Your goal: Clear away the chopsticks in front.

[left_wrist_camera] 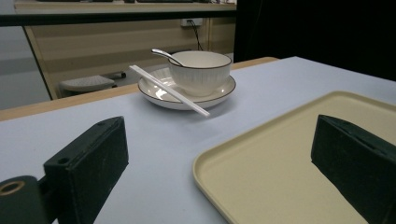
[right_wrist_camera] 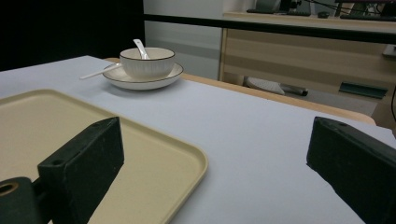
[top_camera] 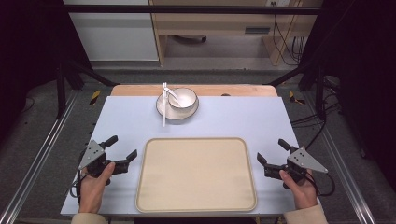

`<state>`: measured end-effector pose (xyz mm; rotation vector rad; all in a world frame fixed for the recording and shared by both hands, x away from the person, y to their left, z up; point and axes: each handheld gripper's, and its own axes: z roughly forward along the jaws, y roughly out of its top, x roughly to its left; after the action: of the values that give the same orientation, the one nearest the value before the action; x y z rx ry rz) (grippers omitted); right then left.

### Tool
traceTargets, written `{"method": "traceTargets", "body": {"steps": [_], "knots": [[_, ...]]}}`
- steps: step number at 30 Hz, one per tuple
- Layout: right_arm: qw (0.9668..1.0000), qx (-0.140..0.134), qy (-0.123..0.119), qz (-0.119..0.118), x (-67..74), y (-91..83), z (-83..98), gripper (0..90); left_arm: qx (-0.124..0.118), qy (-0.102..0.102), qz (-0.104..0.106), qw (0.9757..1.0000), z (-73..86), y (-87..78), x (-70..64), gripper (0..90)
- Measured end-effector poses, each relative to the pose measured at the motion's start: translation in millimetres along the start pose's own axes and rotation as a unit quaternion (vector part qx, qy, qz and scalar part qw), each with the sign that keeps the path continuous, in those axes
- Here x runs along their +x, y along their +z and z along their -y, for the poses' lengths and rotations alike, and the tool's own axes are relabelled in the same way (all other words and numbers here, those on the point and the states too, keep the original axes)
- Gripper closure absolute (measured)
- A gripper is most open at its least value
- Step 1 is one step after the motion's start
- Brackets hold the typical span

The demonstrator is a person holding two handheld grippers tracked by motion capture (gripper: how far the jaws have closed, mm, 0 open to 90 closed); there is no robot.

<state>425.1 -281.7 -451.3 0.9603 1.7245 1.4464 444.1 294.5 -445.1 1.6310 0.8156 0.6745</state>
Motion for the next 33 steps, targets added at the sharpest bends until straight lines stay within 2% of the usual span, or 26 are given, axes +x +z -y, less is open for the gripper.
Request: {"method": "traceTargets", "body": {"steps": [3,10,15,16,20,25,26,27,28,29,32,33], "knots": [[0.9999,0.001,0.013,-0.002,-0.6,1.1,0.4,4.0,0.004,0.0,0.004,1.0,0.5,3.1,-0.9,3.4],[0.9999,0.009,0.012,0.005,1.7,2.3,0.2,3.1,0.01,-0.012,0.007,0.9998,2.2,5.2,-1.6,3.4],[0.9998,0.018,0.0,0.004,7.6,5.7,0.2,2.3,0.013,-0.009,0.018,0.9997,0.4,5.6,-4.1,3.4],[0.9998,0.02,-0.003,0.003,8.7,6.5,0.1,2.2,0.015,-0.007,0.025,0.9995,-1.5,5.5,-5.5,3.4],[0.9998,0.015,-0.009,0.001,10.7,7.2,-1.0,2.4,0.014,-0.003,0.028,0.9995,-4.3,4.7,-7.2,3.2],[0.9998,0.015,-0.01,0.011,11.5,5.1,-1.4,2.4,0.015,-0.001,0.022,0.9996,-15.0,7.1,-11.8,3.2],[0.9998,0.014,-0.007,0.015,13.5,3.3,-1.9,2.4,0.026,0.004,0.022,0.9994,-22.1,12.3,-14.9,3.7],[0.9998,0.014,-0.007,0.015,13.5,3.3,-1.9,2.4,0.026,0.004,0.022,0.9994,-22.1,12.3,-14.9,4.2],[0.9997,0.014,-0.001,0.018,15.1,2.8,-2.5,2.6,0.04,0.01,0.015,0.999,-27.9,16.6,-16.0,4.2],[0.9998,0.011,-0.004,0.015,17.9,2.3,-3.6,2.9,0.045,0.01,0.019,0.9987,-34.3,23.3,-16.1,4.7],[0.9998,0.016,-0.009,0.009,20.4,2.5,-2.8,3.1,0.052,0.018,0.02,0.9983,-49.1,38.0,-14.9,4.7],[0.9998,0.017,-0.009,0.004,21.0,2.1,-2.7,3.2,0.052,0.018,0.02,0.9983,-49.1,38.0,-14.9,4.6]]}}
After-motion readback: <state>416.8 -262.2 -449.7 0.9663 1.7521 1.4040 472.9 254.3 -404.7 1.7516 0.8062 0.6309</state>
